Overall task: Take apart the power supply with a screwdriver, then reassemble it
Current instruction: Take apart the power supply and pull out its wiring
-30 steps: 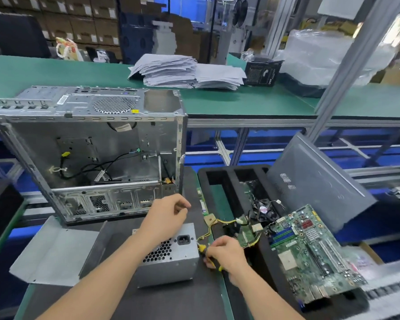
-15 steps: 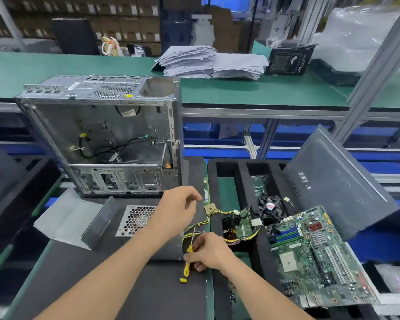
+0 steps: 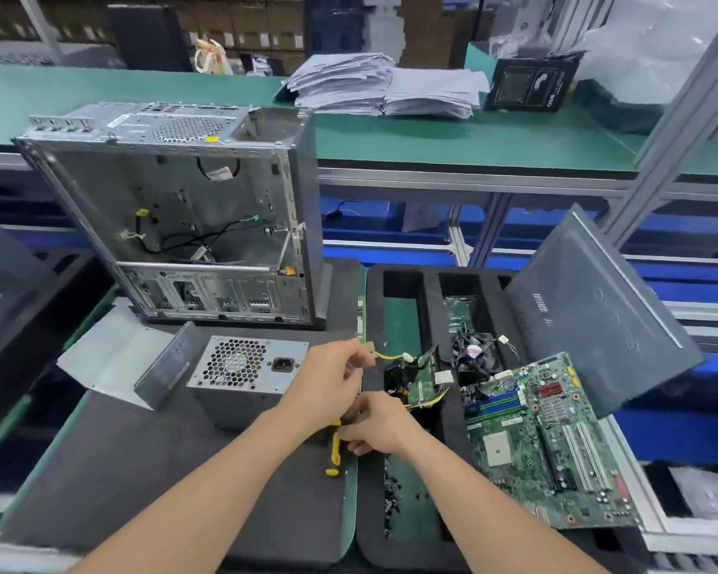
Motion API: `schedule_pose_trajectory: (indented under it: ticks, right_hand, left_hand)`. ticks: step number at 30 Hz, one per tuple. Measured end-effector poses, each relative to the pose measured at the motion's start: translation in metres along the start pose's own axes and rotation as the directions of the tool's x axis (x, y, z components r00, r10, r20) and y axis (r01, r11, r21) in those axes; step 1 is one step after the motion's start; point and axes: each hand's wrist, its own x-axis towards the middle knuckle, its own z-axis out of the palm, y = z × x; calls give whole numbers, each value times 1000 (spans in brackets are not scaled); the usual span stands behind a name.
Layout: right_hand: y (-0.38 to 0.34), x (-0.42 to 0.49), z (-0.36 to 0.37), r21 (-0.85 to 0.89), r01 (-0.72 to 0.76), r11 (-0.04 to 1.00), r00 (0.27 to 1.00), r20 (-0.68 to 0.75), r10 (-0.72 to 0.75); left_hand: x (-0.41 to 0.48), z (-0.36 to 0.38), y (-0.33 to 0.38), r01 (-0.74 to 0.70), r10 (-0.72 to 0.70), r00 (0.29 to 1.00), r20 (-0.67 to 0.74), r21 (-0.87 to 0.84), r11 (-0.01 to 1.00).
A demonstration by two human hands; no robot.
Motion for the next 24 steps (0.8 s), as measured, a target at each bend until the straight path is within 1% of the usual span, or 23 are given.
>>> schedule_pose_trajectory:
  ticks: [3,6,8,11,12,15,16,17,20,22,24]
  right_hand:
    - [2,4,-3,-25,-8,1000,1000,2,8]
    - [2,8,-4,-55,-24,998,1000,5,25]
    - [0,8,-2,-68,-52,996,999,-14,51]
    - [-7,6,5,-136,-121,983,992,-38,117]
    - [-9,4,8,-109,-154,982,988,-1,155]
    - [-8,-1,22,123,-256,959,951,210,227]
    - [-7,-3,27,174,-282,944,940,249,235]
    - [-5,-3,33,214,-292,932,938,252,237]
    - [1,3,45,329,-261,907,961,174,214]
    - [4,5,46,334,-231,914,969,164,185]
    - [8,5,44,303,-207,930,972,176,159]
  left_hand:
    - [3,8,-5,29,-30,999,29,9,1000]
    - [6,11,-7,30,-30,999,41,4,1000]
    - [10,10,-7,29,-29,999,39,-8,1000]
    - [17,9,-9,36,-35,999,41,-16,999]
    - [18,8,-10,37,-36,998,43,-18,999]
    - [21,8,-11,36,-34,998,48,-35,999]
    - [22,7,-10,39,-37,998,48,-47,998]
    - [23,6,-10,45,-42,998,47,-59,997]
    - [26,5,-9,61,-58,998,39,-83,995]
    - [28,4,-8,59,-56,998,37,-84,995]
    - [28,4,-7,55,-52,997,54,-64,996]
